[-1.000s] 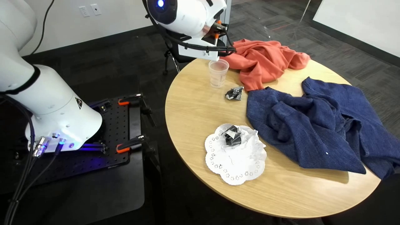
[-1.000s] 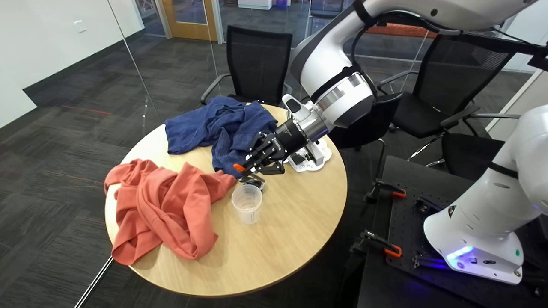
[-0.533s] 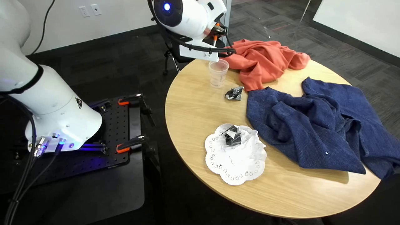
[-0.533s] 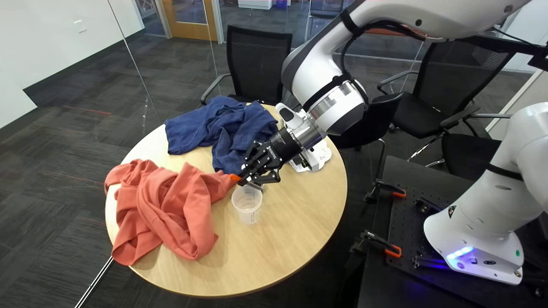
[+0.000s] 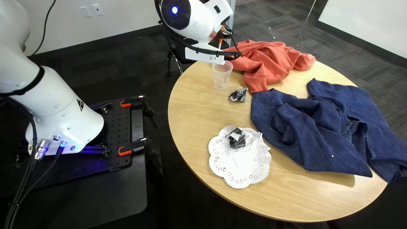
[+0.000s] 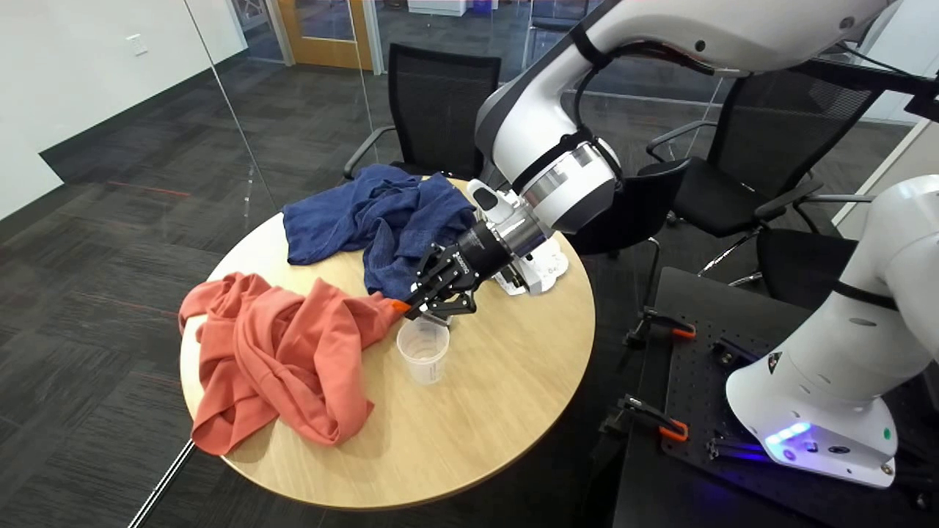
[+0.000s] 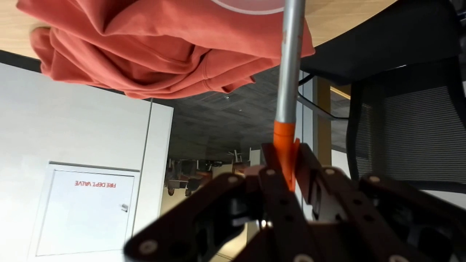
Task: Put the marker in the clear cup
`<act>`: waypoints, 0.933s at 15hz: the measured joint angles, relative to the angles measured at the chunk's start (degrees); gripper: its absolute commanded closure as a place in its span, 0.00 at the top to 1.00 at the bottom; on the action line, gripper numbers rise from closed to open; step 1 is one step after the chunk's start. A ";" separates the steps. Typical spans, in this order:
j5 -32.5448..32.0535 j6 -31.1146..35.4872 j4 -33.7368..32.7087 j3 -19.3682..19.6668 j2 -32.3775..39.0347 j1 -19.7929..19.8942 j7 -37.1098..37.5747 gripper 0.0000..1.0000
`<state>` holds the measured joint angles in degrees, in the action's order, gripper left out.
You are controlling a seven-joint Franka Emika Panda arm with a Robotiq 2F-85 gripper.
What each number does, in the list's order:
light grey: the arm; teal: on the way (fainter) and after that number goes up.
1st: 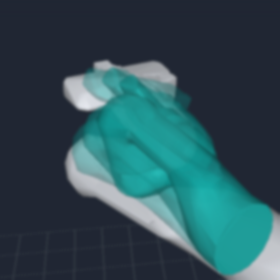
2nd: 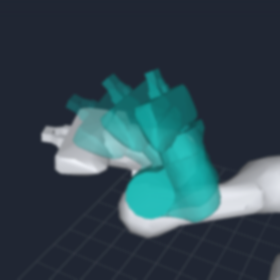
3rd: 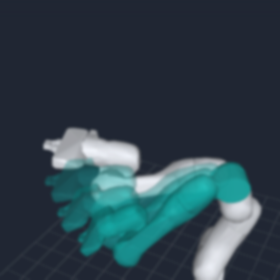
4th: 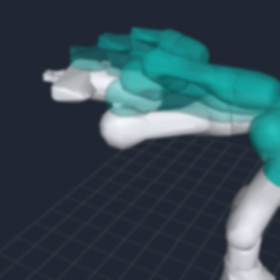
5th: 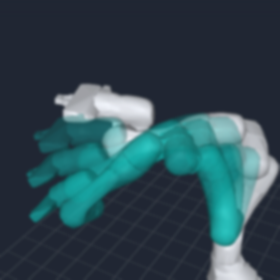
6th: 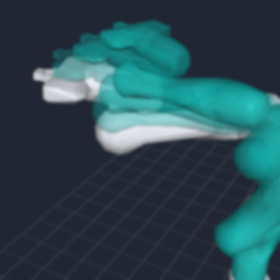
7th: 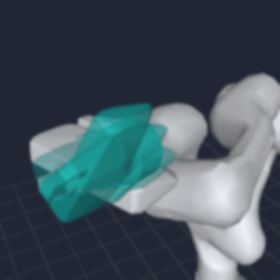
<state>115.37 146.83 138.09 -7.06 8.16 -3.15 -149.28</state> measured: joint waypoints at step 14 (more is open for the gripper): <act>-3.08 -8.86 -4.07 4.25 5.64 -0.31 0.00 0.04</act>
<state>112.29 137.97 134.02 -2.81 13.80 -3.47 -149.28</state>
